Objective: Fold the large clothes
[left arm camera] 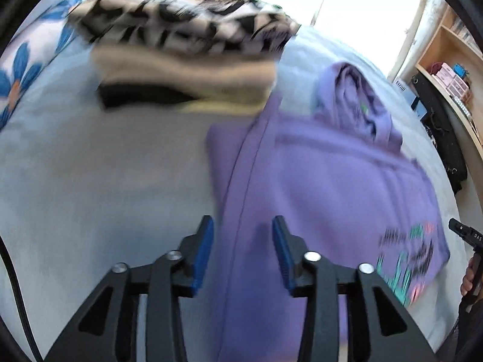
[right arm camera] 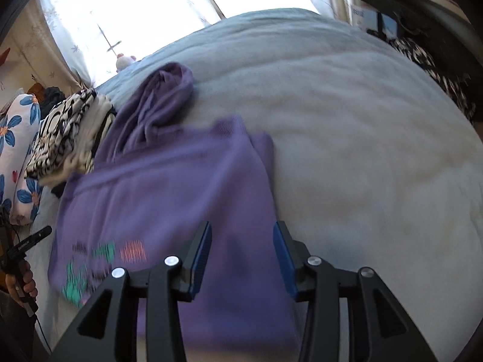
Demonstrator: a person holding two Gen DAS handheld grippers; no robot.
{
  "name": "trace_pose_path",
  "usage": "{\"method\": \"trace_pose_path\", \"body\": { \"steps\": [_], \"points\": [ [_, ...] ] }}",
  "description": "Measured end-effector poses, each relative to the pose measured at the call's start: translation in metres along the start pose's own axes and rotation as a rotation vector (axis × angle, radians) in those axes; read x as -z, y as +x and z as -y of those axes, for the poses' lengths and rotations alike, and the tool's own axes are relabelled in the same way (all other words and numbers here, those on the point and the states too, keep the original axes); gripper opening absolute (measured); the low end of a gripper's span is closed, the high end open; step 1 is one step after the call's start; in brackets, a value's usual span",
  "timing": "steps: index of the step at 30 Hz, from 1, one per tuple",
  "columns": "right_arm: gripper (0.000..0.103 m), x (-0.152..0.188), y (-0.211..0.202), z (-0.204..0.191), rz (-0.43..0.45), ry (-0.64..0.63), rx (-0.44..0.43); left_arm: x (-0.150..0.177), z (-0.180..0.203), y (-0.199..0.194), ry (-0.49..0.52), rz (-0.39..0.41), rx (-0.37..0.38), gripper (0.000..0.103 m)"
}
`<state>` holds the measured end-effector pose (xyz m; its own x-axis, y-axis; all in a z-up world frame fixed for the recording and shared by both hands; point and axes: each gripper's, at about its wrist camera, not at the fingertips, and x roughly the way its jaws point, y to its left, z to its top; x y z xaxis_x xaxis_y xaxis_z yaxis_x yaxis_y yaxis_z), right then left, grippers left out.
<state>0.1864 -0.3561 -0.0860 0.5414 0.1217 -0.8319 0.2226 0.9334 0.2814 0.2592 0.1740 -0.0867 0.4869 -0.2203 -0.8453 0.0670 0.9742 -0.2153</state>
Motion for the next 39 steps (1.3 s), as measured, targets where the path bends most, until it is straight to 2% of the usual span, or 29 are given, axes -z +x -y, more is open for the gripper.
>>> {"method": "trace_pose_path", "body": {
  "steps": [3, 6, 11, 12, 14, 15, 17, 21, 23, 25, 27, 29, 30, 32, 33, 35, 36, 39],
  "points": [
    [0.042, 0.028, 0.000, 0.008, -0.039, 0.007, 0.020, 0.034, -0.012, -0.006, -0.037, -0.046, 0.027, 0.043],
    [0.042, 0.047, 0.003, 0.014, -0.058, 0.028, 0.012, 0.055, -0.016, -0.013, -0.070, -0.027, 0.045, 0.044],
    [0.041, 0.053, 0.006, 0.017, -0.028, 0.041, -0.025, 0.071, -0.019, -0.014, -0.103, -0.026, 0.070, 0.044],
    [0.040, 0.053, 0.008, 0.018, -0.030, 0.043, -0.029, 0.072, -0.018, -0.012, -0.104, -0.025, 0.070, 0.042],
    [0.025, 0.051, 0.011, 0.017, -0.027, 0.045, -0.011, 0.074, -0.017, -0.012, -0.101, -0.018, 0.076, 0.032],
    [0.021, 0.051, 0.011, 0.018, -0.026, 0.042, -0.006, 0.073, -0.015, -0.012, -0.095, -0.012, 0.063, 0.023],
    [0.012, 0.051, 0.007, 0.018, -0.017, 0.048, -0.003, 0.069, -0.008, -0.012, -0.088, 0.002, 0.051, 0.013],
    [0.011, 0.056, -0.013, 0.018, 0.037, 0.030, 0.014, 0.073, 0.002, -0.024, -0.038, 0.045, -0.014, 0.010],
    [0.011, 0.065, 0.006, 0.025, -0.022, 0.053, 0.025, 0.083, -0.003, -0.010, -0.047, 0.009, -0.024, 0.010],
    [0.012, 0.069, 0.012, 0.028, -0.028, 0.068, 0.019, 0.085, -0.009, -0.007, -0.075, 0.009, 0.001, 0.010],
    [0.013, 0.065, 0.003, 0.024, -0.019, 0.059, 0.034, 0.082, -0.008, -0.014, -0.070, 0.015, -0.010, 0.016],
    [0.016, 0.060, -0.015, 0.013, 0.018, 0.021, 0.092, 0.076, -0.004, -0.027, -0.040, 0.020, -0.072, 0.021],
    [0.016, 0.059, -0.026, 0.005, 0.059, -0.017, 0.136, 0.073, 0.000, -0.034, -0.022, 0.031, -0.127, 0.028],
    [0.022, 0.057, -0.043, -0.014, 0.131, -0.087, 0.176, 0.068, 0.009, -0.053, 0.003, 0.099, -0.206, 0.032],
    [0.026, 0.055, -0.048, -0.023, 0.156, -0.110, 0.174, 0.065, 0.015, -0.060, 0.012, 0.134, -0.221, 0.038],
    [0.041, 0.051, -0.050, -0.047, 0.185, -0.145, 0.125, 0.057, 0.032, -0.069, 0.025, 0.186, -0.198, 0.049],
    [0.041, 0.049, -0.046, -0.060, 0.181, -0.157, 0.093, 0.053, 0.042, -0.069, 0.030, 0.203, -0.172, 0.052],
    [0.041, 0.040, -0.017, -0.106, 0.123, -0.200, -0.039, 0.044, 0.080, -0.049, 0.061, 0.197, -0.104, 0.052]
  ]
}}
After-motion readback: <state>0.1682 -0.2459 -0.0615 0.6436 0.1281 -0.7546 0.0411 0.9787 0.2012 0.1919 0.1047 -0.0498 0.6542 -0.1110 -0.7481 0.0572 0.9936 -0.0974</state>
